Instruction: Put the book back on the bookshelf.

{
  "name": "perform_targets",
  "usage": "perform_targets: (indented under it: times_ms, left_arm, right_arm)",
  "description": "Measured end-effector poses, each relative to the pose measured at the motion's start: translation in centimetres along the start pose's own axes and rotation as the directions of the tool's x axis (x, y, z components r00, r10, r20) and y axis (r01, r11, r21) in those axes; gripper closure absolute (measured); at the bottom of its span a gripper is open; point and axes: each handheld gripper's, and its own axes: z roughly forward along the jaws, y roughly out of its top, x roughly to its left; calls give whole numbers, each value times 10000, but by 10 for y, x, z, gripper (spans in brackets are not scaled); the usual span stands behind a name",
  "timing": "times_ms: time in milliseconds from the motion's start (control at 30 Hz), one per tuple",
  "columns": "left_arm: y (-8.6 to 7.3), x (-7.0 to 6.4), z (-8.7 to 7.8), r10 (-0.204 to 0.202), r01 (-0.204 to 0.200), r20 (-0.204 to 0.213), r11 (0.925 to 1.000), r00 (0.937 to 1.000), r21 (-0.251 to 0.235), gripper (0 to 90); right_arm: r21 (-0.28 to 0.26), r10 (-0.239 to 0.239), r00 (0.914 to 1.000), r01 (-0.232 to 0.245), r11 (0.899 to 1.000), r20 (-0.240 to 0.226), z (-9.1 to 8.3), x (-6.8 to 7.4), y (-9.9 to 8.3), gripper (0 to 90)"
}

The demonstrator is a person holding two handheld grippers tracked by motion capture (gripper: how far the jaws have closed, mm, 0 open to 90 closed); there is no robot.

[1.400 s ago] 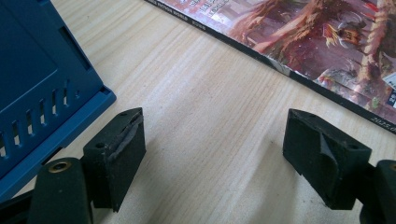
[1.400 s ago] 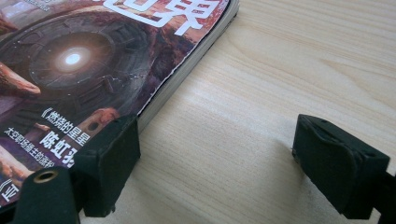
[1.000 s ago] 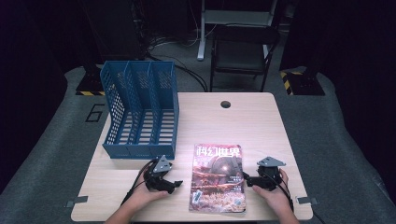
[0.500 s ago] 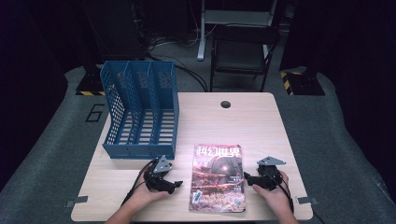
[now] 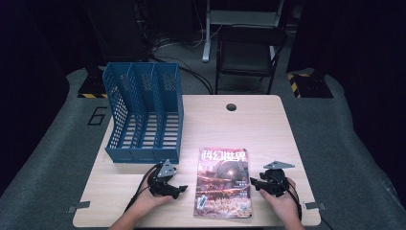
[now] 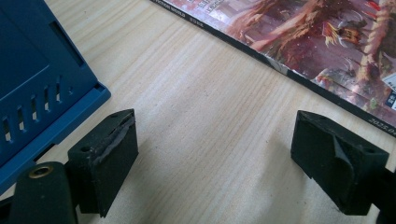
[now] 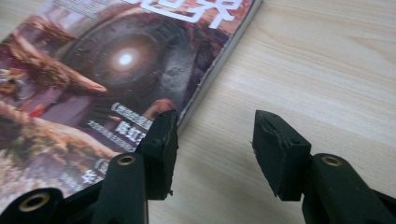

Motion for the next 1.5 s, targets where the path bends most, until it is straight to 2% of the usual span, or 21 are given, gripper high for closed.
perform_targets:
  times_ms: [33,133,233,300,333,400,467,533,667,733,933,1000,1033,1233,1433,1500]
  left_arm:
    - [0,-1,0,-218,219,70,9997,9997,-115,157]
    - [-1,0,0,-349,350,95,9993,9993,-141,166]
    - [0,1,-1,-352,354,131,9993,9993,-129,167]
    - [0,-1,0,-192,192,-16,9998,9998,-58,166]
    - [0,-1,0,-218,218,44,9998,9998,-5,165]
    - [0,-1,0,-203,202,-48,9998,9998,-65,166]
    - [0,-1,0,-178,177,-48,9998,9998,-59,166]
    - [0,-1,0,-182,182,-49,9998,9998,-57,165]
    - [0,-2,0,-215,215,27,9998,9998,-2,164]
    - [0,-2,0,-185,185,25,9998,9998,14,164]
    - [0,-1,-1,-90,90,9,10000,10000,-1,164]
    - [0,-2,0,-194,194,31,9998,9998,-43,164]
    - [0,-1,-1,-62,62,8,10000,10000,9,164]
    - [0,-1,0,-120,121,8,9999,9999,-30,164]
    - [0,-2,0,-148,147,-7,9999,9999,-45,164]
    - [0,-2,0,-149,149,-16,9999,9999,-32,164]
  right_arm:
    - [-36,-30,10000,30,10000,-66,-4,2,2,507]
    - [-41,170,9996,-171,9998,-206,-8,6,5,516]
    - [178,161,9990,-154,9997,-411,-18,12,12,560]
    - [263,45,9985,-31,9997,-537,-25,17,18,560]
    - [299,-21,9984,38,9995,-573,-28,19,21,556]
    - [296,77,9966,-53,9995,-817,-32,24,27,554]
    - [184,-10,9972,24,9998,-754,-34,28,31,542]
    - [33,-59,9972,62,10000,-746,-32,31,32,543]
    - [22,141,9977,-140,9999,-658,-27,36,25,541]
    - [-26,-20,9982,18,10000,-595,-23,36,20,541]
    - [-104,380,9968,-388,9992,-705,-15,32,10,538]
    - [-7,353,9973,-354,9994,-639,-13,31,8,538]
    - [-101,207,9977,-214,9997,-641,-11,30,7,538]
    - [149,636,9951,-626,9979,-762,-4,27,2,528]
    - [166,1158,9890,-1148,9933,-920,1,23,1,514]
    - [182,1163,9889,-1151,9932,-922,3,22,1,511]
